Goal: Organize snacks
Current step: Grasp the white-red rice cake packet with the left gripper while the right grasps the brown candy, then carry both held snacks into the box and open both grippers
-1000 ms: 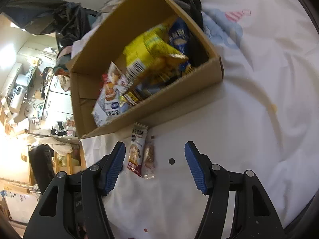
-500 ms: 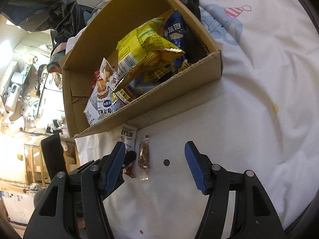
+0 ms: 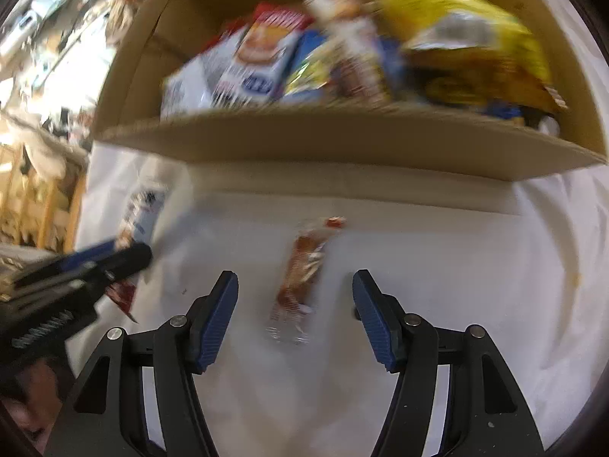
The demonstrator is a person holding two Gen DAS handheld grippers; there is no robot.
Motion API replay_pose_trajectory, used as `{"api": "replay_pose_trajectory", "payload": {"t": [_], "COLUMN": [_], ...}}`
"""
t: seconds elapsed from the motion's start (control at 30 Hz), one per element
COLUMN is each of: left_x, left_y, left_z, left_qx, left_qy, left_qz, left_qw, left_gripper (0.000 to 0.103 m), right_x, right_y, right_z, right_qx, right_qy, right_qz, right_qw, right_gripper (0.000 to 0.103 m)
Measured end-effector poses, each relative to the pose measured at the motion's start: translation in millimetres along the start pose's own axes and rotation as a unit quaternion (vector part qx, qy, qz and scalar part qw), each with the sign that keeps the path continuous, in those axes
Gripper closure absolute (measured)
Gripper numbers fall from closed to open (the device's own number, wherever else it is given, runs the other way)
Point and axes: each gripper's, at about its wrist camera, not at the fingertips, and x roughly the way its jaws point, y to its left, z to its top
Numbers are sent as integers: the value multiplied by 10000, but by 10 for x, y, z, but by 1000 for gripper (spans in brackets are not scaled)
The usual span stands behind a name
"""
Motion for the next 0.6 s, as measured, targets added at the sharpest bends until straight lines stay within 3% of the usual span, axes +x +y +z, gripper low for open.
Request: {"api": "replay_pose_trajectory", "payload": {"t": [0.13,0.2,0.27,0.6], "left_x": [6,30,25,4], "left_y": [17,-10,-9,-14], "left_z": [64,75,33,30], "left_qx": [7,29,35,-3], "left_qy": [-61,-67,-61,-106], "left_qz": [78,91,88,159], "left_qw": [10000,9999,9999,9998], "left_gripper": [75,75,75,75], "right_x": [65,54,47,-202], "right_y": [95,121,107,-110], "right_z": [5,5,8,-39], "right_qx": [-369,-497,-569,-202], "right_qy": [-51,-80,-48,-182], "right_qz": [-385,-487,-512,104], "right_qw": [9986,9975,9971,9996], "right_gripper": [40,52,84,87]}}
